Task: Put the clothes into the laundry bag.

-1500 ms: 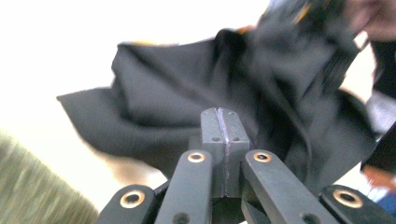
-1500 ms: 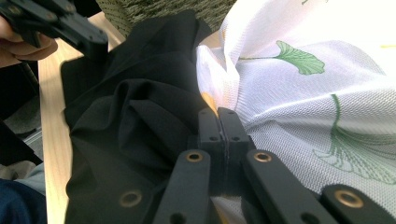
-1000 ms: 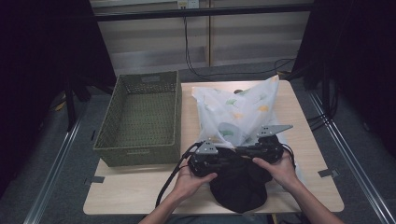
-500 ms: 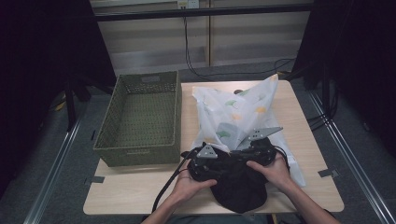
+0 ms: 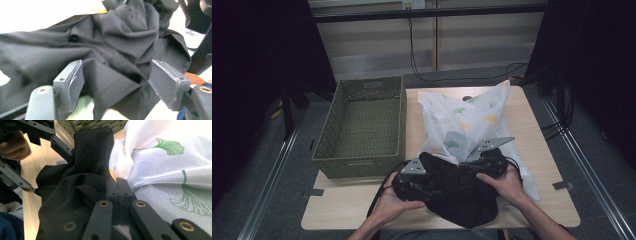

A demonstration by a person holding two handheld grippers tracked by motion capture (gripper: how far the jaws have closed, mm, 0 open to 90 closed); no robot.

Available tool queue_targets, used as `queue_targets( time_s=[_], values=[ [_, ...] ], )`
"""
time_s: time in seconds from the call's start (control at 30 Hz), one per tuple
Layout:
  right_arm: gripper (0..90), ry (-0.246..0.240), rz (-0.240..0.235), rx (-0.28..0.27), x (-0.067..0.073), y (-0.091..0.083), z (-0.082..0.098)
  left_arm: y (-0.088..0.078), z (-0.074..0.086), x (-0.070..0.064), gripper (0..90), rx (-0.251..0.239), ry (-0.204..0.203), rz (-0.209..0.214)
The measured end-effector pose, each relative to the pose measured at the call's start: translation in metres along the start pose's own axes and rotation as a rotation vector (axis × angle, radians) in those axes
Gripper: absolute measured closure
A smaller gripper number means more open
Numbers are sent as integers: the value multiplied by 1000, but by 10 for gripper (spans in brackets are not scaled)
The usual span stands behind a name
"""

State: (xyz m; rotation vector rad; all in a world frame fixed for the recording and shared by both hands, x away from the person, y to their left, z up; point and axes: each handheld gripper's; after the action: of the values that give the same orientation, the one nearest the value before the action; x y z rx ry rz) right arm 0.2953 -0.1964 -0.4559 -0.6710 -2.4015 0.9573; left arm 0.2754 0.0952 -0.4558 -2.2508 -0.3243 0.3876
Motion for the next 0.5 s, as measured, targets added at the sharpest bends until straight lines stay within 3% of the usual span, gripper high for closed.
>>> queue_targets(
  time_s=[0.13, 0.2, 0.27, 0.33, 0.4, 0.5],
  values=[
    [900, -1, -2, -3, 0, 0, 0, -4, 13, 8, 206, 29, -18, -21],
    [900, -1, -2, -2, 0, 0, 0, 2, 16, 13, 178, 14, -34, 0],
    [900, 3, -5, -4, 0, 0, 0, 11, 14, 14, 143, 4, -64, 52],
    [900, 8, -9, -4, -1, 0, -1, 24, 9, 10, 106, 37, -32, 52],
    [900, 6, -8, -4, -1, 0, -1, 38, 3, 7, 110, 64, -40, 97],
    [900, 5, -7, -6, -1, 0, 0, 47, -1, 2, 83, 41, -56, 77]
  ],
)
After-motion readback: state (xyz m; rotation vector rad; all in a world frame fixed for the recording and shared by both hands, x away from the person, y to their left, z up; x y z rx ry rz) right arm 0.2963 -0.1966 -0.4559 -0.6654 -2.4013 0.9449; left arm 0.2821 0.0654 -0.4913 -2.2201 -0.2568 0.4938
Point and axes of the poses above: each handheld gripper's, and its own axes: y roughly forward along the jaws, z roughly out of its underside, x roughly to its left, and after that the axes turned 11 degrees about x, right-handed
